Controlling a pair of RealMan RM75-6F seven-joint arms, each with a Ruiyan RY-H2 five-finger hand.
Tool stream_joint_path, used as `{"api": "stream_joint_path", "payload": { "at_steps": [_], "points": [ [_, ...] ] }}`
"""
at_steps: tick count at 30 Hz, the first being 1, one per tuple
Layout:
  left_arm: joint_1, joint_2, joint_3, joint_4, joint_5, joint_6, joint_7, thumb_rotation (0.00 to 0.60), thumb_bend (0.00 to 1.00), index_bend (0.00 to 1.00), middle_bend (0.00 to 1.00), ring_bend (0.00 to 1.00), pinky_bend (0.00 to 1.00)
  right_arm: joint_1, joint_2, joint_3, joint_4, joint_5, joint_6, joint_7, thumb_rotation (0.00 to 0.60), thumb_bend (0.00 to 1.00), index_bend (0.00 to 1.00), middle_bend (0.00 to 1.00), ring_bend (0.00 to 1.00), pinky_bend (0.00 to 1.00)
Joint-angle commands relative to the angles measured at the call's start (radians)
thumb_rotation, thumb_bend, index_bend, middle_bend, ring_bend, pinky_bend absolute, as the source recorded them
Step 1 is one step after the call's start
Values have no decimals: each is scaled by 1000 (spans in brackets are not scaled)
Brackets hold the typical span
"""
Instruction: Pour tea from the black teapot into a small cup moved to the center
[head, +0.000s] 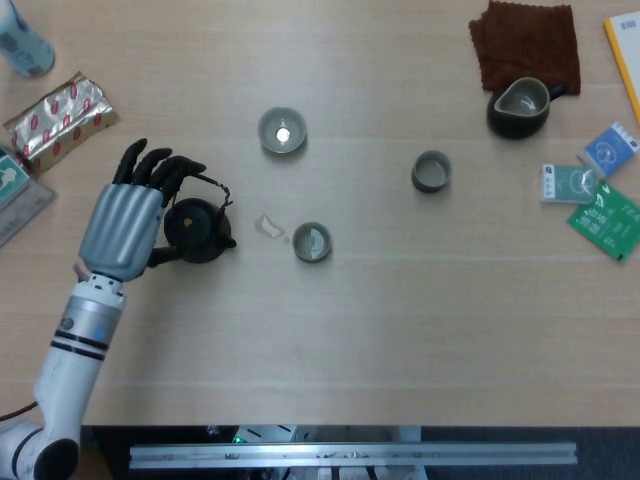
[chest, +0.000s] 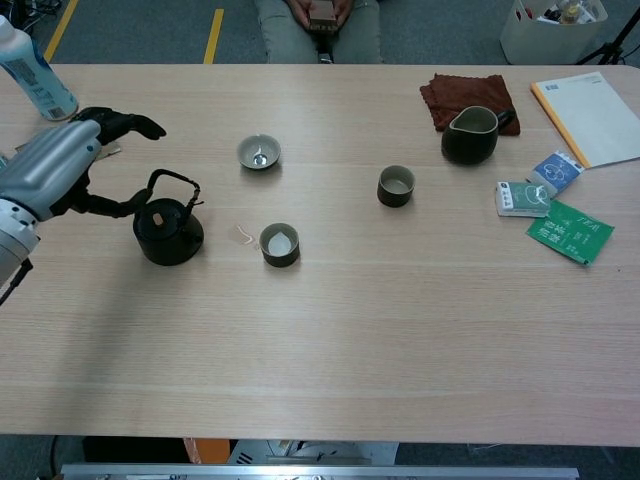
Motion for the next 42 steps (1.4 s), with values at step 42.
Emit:
{"api": "stream_joint_path", "payload": {
  "at_steps": [42],
  "points": [
    [336,182,125,-67,167,359,100,600,328,227,233,129,47,-170,-69,-37,44,-65,177,26,600,203,177,155,3,74]
  ]
}}
